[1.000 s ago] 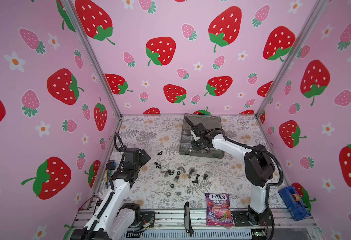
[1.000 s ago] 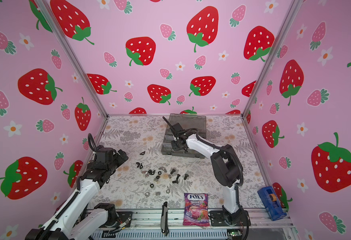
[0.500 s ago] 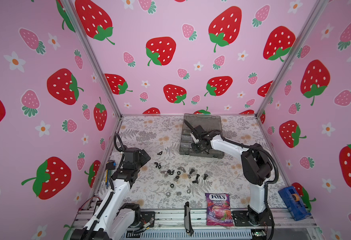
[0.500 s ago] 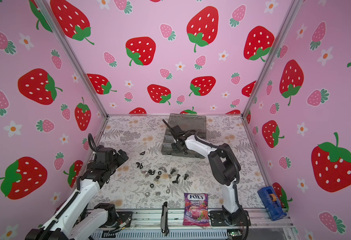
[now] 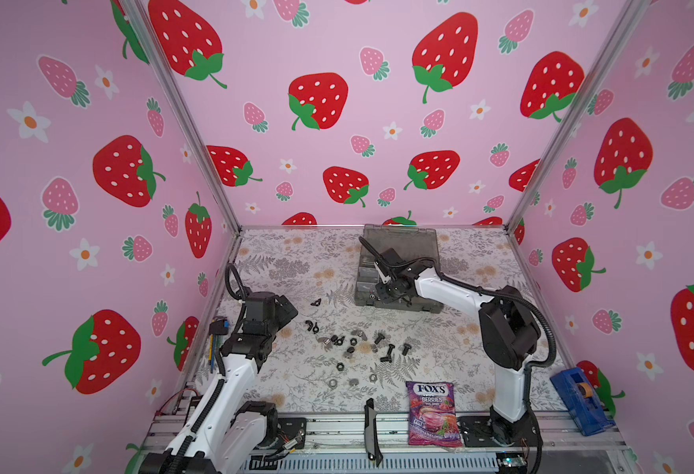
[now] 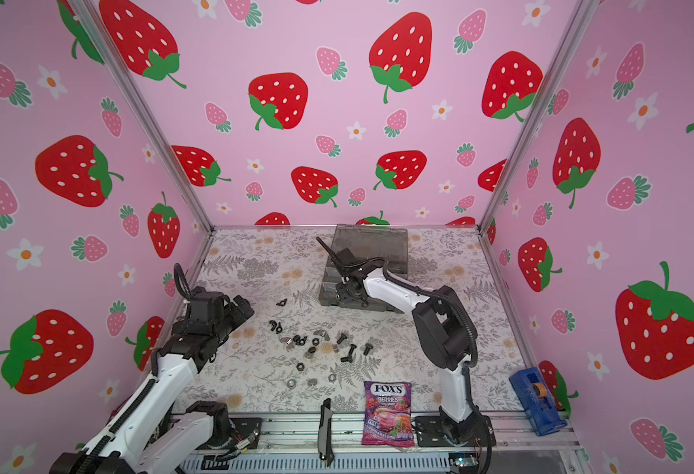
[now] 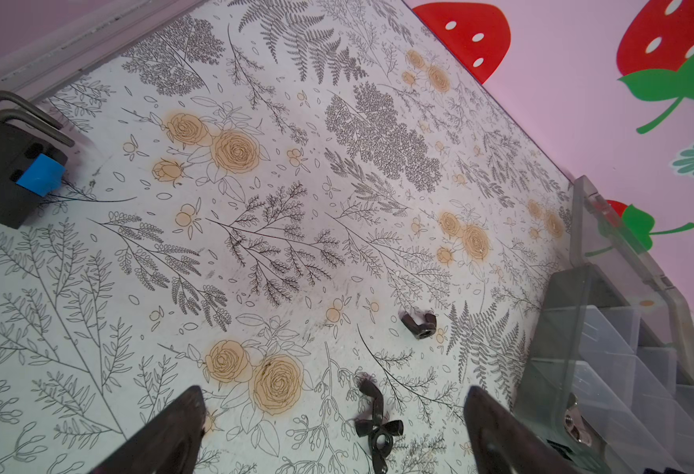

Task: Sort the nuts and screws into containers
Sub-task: 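Carry the second silver wing nut into the organizer compartment and release it, then lower the right gripper onto a third silver wing nut and grasp it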

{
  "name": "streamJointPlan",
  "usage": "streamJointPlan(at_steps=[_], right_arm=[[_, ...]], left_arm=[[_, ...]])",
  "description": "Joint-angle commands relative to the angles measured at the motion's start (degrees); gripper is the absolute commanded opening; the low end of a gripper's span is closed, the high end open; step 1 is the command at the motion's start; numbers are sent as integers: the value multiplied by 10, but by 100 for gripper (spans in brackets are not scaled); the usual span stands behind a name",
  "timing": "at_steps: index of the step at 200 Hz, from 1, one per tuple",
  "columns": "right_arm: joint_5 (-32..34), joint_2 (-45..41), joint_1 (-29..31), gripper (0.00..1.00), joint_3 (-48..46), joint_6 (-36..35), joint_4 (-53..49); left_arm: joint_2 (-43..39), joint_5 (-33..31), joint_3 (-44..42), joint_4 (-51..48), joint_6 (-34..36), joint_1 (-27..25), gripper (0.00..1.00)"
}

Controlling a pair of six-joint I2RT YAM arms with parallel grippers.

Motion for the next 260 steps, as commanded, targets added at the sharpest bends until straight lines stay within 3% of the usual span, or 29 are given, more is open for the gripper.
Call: streamJointPlan(at_steps=[1, 89, 154, 260], right_arm=[[13, -29, 36, 35, 5, -13, -9], [-23, 5, 120, 41, -14, -34, -49], [-69, 38, 131, 46, -21, -37, -44], [-67, 78, 132, 46, -18, -34, -36]], left_arm=[[-8, -13, 8, -2, -5, 3, 99], [-11, -14, 6, -8, -11, 2, 99], [-16, -14, 7, -14, -10, 2, 99], [-12, -15, 5, -11, -11, 2, 99]])
